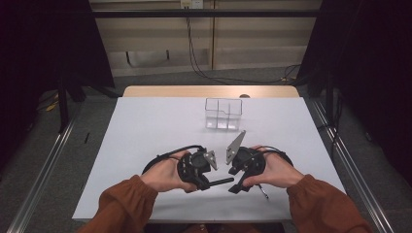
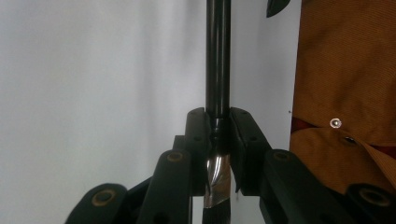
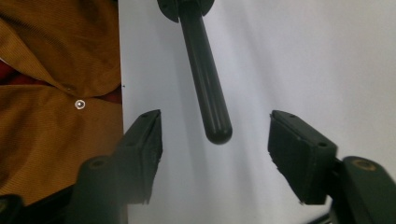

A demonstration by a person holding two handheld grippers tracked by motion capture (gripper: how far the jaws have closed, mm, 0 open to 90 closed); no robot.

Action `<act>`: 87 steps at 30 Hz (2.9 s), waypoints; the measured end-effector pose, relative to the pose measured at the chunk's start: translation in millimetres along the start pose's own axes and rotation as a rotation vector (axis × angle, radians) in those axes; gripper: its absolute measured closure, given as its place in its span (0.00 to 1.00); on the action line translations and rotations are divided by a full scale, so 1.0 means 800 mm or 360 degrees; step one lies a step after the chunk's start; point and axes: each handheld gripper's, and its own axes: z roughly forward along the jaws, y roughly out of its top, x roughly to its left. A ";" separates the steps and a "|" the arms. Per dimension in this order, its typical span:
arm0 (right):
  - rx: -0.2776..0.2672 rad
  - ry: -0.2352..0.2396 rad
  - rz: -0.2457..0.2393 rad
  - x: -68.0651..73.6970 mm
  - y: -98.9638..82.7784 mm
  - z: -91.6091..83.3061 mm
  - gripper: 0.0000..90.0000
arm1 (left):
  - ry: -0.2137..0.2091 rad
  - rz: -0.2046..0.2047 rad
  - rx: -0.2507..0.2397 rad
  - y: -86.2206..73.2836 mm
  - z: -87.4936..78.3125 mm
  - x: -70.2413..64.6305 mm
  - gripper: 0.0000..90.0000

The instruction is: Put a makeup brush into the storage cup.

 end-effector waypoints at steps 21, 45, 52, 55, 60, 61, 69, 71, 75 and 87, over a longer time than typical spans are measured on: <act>0.0038 0.0009 -0.0042 0.000 0.008 0.009 0.70 | -0.0022 0.0009 0.0028 0.000 0.004 0.000 0.87; 0.0058 0.0038 -0.0107 0.002 0.014 0.017 0.87 | -0.0014 -0.0042 -0.0001 -0.002 0.008 -0.001 0.87; 0.0055 0.0059 -0.0127 -0.002 0.012 0.017 0.88 | 0.0013 0.0021 0.0016 -0.003 0.006 0.002 0.86; 0.0047 0.0061 -0.0124 -0.002 0.011 0.016 0.89 | 0.0013 0.0014 -0.0004 -0.004 0.006 0.004 0.85; 0.0034 0.0074 -0.0107 -0.001 0.008 0.013 0.89 | -0.0025 -0.0004 -0.0072 -0.010 0.005 0.010 0.82; 0.0020 0.0059 -0.0115 -0.002 0.007 0.013 0.89 | -0.0029 -0.0018 -0.0081 -0.011 0.004 0.010 0.79; -0.0001 0.0048 -0.0074 -0.004 0.001 0.009 0.89 | 0.0018 -0.0096 -0.0231 -0.029 0.011 0.013 0.59; 0.0000 0.0049 -0.0067 -0.004 -0.001 0.009 0.89 | 0.0043 -0.0128 -0.0256 -0.033 0.012 0.014 0.50; -0.0005 0.0045 -0.0052 -0.005 -0.005 0.008 0.89 | 0.0106 -0.0181 -0.0328 -0.042 0.013 0.016 0.37; -0.0067 0.0038 0.0009 -0.012 -0.024 0.005 0.89 | 0.0219 -0.0356 -0.0488 -0.072 0.007 0.025 0.10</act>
